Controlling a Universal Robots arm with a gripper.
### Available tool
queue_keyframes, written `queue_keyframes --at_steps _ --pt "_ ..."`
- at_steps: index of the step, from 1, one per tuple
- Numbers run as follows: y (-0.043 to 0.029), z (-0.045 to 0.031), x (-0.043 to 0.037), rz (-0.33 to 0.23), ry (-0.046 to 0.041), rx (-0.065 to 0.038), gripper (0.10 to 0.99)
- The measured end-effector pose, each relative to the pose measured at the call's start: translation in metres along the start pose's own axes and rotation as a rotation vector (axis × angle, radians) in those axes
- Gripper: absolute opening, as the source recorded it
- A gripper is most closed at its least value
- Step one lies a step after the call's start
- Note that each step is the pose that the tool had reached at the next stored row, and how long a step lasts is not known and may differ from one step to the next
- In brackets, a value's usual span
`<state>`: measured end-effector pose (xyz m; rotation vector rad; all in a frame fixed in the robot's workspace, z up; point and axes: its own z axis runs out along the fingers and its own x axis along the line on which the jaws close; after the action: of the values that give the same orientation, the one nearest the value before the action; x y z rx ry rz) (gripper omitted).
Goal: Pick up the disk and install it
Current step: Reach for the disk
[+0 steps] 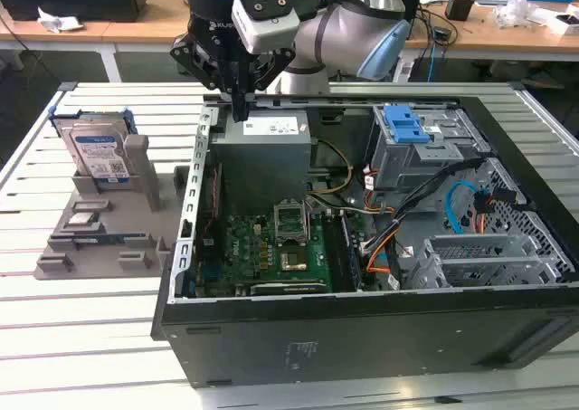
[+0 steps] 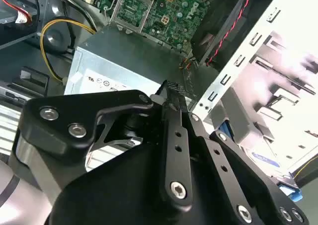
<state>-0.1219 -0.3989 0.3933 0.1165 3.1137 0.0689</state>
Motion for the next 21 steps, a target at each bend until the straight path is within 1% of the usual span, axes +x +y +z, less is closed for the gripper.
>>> queue_keyframes --at_steps 2,7,13,19,21 --pt "-0.0001 0.0 0.0017 0.0 -0.0001 0.0 0.106" --pt "-0.0007 -0.0003 0.0098 0.0 0.0 0.0 0.106" --pt "-0.0021 -0.0007 0.028 0.0 0.0 0.0 0.106" --pt "-0.0029 -0.001 0.0389 0.0 0.0 0.0 0.106" --pt "-0.0036 -0.0014 0.049 0.0 0.0 0.0 0.106"
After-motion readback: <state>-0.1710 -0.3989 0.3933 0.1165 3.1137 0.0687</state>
